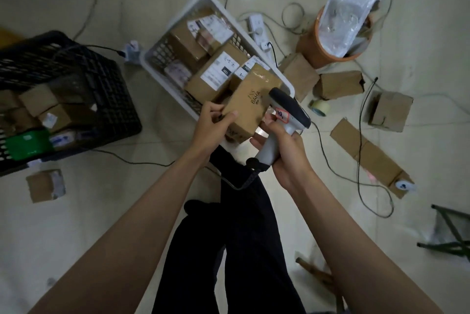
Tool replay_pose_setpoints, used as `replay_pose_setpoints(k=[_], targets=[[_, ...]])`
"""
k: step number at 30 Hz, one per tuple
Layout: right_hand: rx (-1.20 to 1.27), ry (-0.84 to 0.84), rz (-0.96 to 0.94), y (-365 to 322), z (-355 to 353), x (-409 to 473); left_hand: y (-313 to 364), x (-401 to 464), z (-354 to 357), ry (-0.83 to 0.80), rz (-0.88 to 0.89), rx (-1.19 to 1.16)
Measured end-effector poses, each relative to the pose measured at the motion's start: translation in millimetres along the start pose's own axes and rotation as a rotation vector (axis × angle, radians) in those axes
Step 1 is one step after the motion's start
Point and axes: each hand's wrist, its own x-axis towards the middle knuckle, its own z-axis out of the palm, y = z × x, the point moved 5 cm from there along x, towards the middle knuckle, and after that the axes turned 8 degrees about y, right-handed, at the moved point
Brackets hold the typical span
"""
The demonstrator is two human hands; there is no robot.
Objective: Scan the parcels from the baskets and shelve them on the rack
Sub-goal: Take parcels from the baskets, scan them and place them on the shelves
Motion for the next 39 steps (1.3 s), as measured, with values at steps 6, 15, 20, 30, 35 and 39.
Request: replay_pose_setpoints(k=[6,15,20,30,35,39], targets=[[-0.084,-0.183,-0.06,-33,46,-117,50,-98,-91,0.108,0.049,-0.12],[-0.335,-0.535,-0.153,-46,152,-309,103,-282,-272,0.364,0.219,-0.243],[-0.447,-0.767,-0.288,-42,224,-412,108,-382,-367,0.643,0.405,-0.123],[-0.71,-1.098,-0.492,-18,306,-555,122,-537,-476,1.193,0.613,0.165],[-0.814,-1.169,-0.662,-30,332,-576,137,-571,-497,1.369,0.566,0.398],[-0.853,-1.22,-0.753,-41,344,-581,152,-578,-501,1.449,0.541,0.544]])
